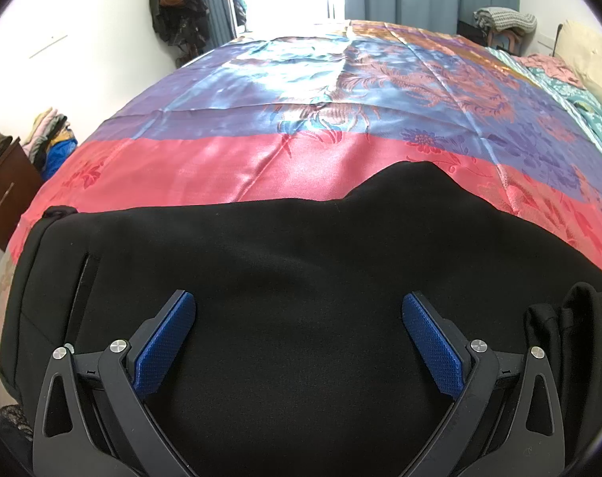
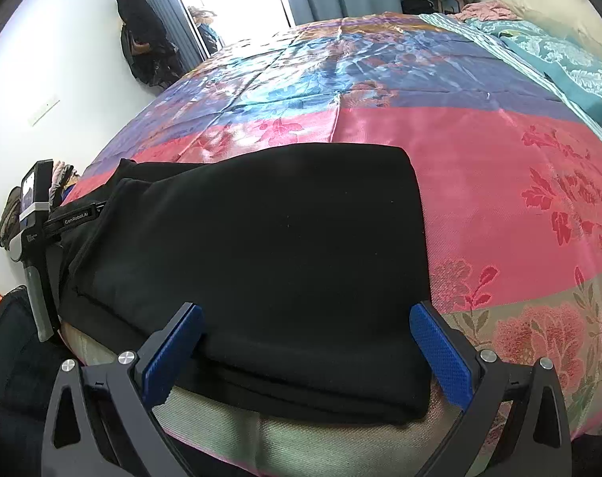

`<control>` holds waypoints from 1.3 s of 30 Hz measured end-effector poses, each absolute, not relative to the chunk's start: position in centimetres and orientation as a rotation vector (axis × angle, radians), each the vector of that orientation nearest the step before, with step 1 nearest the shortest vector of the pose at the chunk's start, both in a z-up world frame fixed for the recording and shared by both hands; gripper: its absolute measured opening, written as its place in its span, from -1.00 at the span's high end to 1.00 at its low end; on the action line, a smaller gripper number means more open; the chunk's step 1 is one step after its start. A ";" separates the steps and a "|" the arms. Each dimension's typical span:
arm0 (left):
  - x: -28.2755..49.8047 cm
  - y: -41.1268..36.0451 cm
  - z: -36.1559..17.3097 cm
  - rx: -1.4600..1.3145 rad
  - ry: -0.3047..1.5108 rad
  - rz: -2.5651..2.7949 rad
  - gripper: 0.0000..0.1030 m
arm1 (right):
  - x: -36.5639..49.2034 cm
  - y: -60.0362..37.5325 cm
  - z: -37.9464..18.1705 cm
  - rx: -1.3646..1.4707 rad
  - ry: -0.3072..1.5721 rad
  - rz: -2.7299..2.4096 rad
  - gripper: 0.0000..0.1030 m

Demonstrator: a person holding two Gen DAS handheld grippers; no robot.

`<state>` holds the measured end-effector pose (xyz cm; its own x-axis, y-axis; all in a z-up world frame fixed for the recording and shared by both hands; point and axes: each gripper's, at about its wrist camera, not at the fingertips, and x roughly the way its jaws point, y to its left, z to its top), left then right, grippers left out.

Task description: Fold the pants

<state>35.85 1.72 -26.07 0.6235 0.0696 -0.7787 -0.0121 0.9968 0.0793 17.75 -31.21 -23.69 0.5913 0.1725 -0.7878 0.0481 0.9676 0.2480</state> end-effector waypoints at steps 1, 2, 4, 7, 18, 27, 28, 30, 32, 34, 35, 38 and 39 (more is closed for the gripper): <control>35.8 1.7 -26.1 0.069 0.897 0.047 -0.99 | 17.8 -31.2 -23.7 0.255 0.938 0.073 -1.00; 35.8 1.7 -26.1 0.069 0.896 0.047 -0.99 | 17.8 -31.2 -23.7 0.256 0.938 0.073 -1.00; 35.9 1.7 -26.1 0.068 0.897 0.047 -0.99 | 17.8 -31.2 -23.7 0.259 0.938 0.072 -1.00; 35.8 1.7 -26.1 0.068 0.897 0.047 -0.99 | 17.8 -31.0 -23.8 0.252 0.936 0.069 -1.00; 35.8 1.7 -26.1 0.068 0.896 0.047 -0.99 | 17.8 -30.7 -24.1 0.225 0.935 0.063 -1.00; 35.8 1.7 -26.1 0.068 0.896 0.048 -0.99 | 17.7 -30.5 -24.1 0.217 0.931 0.054 -1.00; 35.8 1.7 -26.1 0.068 0.896 0.048 -0.99 | 17.7 -30.5 -24.0 0.218 0.931 0.056 -1.00; 35.8 1.7 -26.1 0.067 0.896 0.048 -0.99 | 17.7 -30.6 -24.0 0.219 0.930 0.060 -1.00; 35.8 1.7 -26.1 0.067 0.896 0.048 -0.99 | 17.7 -30.6 -24.0 0.219 0.928 0.062 -1.00; 35.8 1.7 -26.1 0.067 0.896 0.048 -0.99 | 17.7 -30.6 -24.1 0.216 0.928 0.061 -1.00; 35.8 1.7 -26.1 0.067 0.896 0.048 -0.99 | 17.7 -30.6 -24.1 0.215 0.928 0.060 -1.00; 35.8 1.7 -26.1 0.067 0.896 0.048 -0.99 | 17.7 -30.6 -24.1 0.214 0.928 0.060 -1.00; 35.8 1.7 -26.1 0.067 0.896 0.048 -0.99 | 17.7 -30.6 -24.1 0.214 0.928 0.060 -1.00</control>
